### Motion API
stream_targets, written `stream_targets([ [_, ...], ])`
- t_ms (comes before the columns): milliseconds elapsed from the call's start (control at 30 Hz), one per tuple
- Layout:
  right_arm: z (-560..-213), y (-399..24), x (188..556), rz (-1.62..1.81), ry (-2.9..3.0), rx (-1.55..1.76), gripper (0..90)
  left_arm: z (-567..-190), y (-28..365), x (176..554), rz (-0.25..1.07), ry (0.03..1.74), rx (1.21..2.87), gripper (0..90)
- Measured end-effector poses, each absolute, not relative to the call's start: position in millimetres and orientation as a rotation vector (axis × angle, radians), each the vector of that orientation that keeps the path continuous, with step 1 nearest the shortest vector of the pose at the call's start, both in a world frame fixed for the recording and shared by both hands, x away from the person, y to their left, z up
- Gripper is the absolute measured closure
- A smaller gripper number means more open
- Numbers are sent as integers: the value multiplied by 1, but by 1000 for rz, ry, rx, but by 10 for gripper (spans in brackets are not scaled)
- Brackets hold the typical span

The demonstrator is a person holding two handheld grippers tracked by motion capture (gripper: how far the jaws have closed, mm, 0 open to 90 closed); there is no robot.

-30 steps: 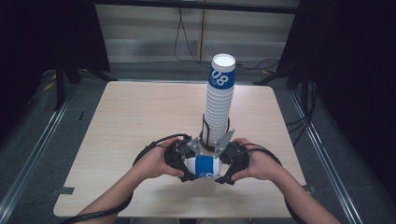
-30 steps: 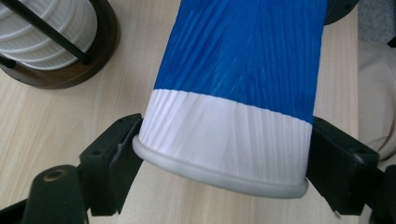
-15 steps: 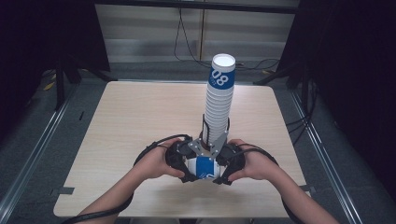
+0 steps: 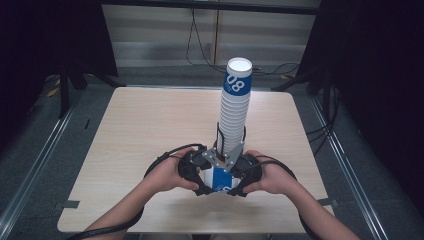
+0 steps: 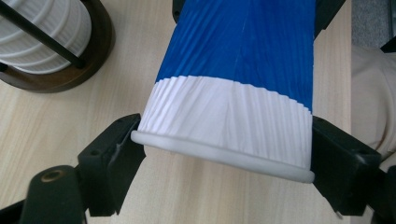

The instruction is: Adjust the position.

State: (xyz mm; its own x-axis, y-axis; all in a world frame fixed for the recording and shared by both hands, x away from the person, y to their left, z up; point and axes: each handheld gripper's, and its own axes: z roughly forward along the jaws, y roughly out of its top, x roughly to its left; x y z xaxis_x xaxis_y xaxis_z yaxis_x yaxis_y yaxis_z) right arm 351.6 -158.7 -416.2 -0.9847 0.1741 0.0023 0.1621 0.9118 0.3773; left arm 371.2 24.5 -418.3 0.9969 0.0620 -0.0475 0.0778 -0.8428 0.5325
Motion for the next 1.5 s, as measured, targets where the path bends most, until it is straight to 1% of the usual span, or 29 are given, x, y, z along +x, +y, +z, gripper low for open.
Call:
stream_targets([
  [133, -417, -162, 352, 610, 3027, 270, 305, -420, 24, 370, -24, 98, 2550, 159],
  [533, -416, -169, 350, 719, 2988, 258, 305, -420, 30, 372, -40, 84, 2502, 152],
  [633, -416, -169, 349, 715, 2984, 248, 305, -420, 31, 371, -60, 85, 2500, 154],
  [1000, -419, -172, 350, 728, 2981, 227, 305, -417, 39, 372, -56, 76, 2482, 158],
  [1500, -424, -187, 348, 706, 2975, 316, 304, -419, 48, 373, -51, 106, 2451, 167],
])
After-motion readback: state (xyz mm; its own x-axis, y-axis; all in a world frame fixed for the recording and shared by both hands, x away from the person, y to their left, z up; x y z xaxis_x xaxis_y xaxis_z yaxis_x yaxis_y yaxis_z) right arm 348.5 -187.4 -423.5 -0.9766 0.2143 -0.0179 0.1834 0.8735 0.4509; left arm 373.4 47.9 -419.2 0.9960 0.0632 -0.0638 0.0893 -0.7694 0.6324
